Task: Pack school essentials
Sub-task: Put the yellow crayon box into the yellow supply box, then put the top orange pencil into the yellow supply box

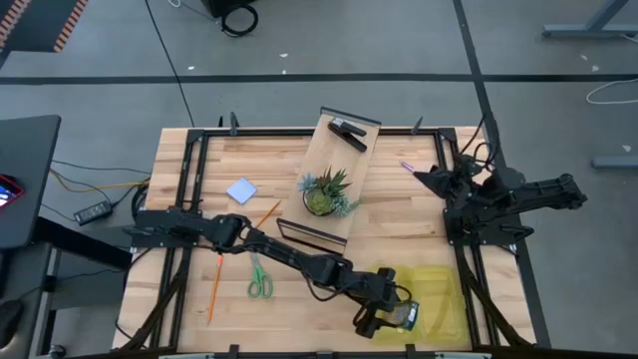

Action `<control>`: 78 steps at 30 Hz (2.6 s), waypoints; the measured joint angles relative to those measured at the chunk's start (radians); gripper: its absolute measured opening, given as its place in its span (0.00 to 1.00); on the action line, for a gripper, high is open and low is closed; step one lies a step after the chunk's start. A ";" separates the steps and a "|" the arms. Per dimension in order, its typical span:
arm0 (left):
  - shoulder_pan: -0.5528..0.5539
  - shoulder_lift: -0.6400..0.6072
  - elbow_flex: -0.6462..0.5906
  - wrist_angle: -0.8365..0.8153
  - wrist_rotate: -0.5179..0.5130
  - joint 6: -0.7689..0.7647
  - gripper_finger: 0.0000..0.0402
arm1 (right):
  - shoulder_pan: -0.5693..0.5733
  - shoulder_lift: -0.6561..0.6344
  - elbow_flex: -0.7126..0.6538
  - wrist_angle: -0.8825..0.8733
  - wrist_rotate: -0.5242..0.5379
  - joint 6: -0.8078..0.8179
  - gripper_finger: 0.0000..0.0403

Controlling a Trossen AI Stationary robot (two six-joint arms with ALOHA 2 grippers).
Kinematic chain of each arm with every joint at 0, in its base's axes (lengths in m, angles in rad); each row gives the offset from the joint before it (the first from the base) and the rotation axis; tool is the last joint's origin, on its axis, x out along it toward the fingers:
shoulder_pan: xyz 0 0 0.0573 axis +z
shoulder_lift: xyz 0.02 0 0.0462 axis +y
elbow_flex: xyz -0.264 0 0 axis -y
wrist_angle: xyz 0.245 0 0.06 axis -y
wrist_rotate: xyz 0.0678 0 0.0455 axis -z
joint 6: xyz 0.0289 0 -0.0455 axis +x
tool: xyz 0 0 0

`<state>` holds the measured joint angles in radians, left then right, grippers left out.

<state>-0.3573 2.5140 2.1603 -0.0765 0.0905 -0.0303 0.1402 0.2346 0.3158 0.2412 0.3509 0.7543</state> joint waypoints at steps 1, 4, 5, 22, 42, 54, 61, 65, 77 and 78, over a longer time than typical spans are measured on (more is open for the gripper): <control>0.000 0.009 0.025 -0.029 0.000 -0.010 0.72 | 0.000 0.002 0.018 -0.011 0.000 -0.018 0.02; 0.001 0.032 0.084 -0.074 -0.001 -0.010 0.72 | 0.000 0.008 0.076 -0.079 0.000 -0.065 0.02; 0.001 0.038 0.097 -0.079 -0.001 -0.009 0.72 | 0.000 0.010 0.096 -0.104 0.000 -0.075 0.02; 0.013 0.041 0.082 -0.171 0.011 0.222 0.72 | 0.000 0.145 0.186 -0.203 -0.004 -0.099 0.02; 0.000 0.056 0.082 -0.235 -0.018 0.792 0.72 | 0.000 0.197 0.186 -0.154 -0.004 -0.092 0.02; -0.006 0.056 0.082 -0.246 -0.090 1.002 0.72 | 0.000 0.196 0.186 -0.135 -0.004 -0.093 0.02; 0.004 0.056 0.082 -0.274 -0.069 0.907 0.79 | 0.000 0.196 0.186 -0.133 -0.004 -0.100 0.02; -0.004 0.056 0.082 -0.287 -0.045 0.932 0.89 | 0.000 0.196 0.186 -0.133 -0.004 -0.100 0.02; -0.024 0.042 0.082 -0.291 -0.069 0.908 0.94 | 0.000 0.196 0.186 -0.133 -0.004 -0.095 0.02; -0.024 0.033 0.082 -0.289 -0.087 0.907 0.94 | 0.000 0.196 0.186 -0.133 -0.004 -0.095 0.02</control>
<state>-0.3809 2.5474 2.2421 -0.3659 0.0040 0.8762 0.1400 0.4301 0.5018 0.1078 0.3473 0.6590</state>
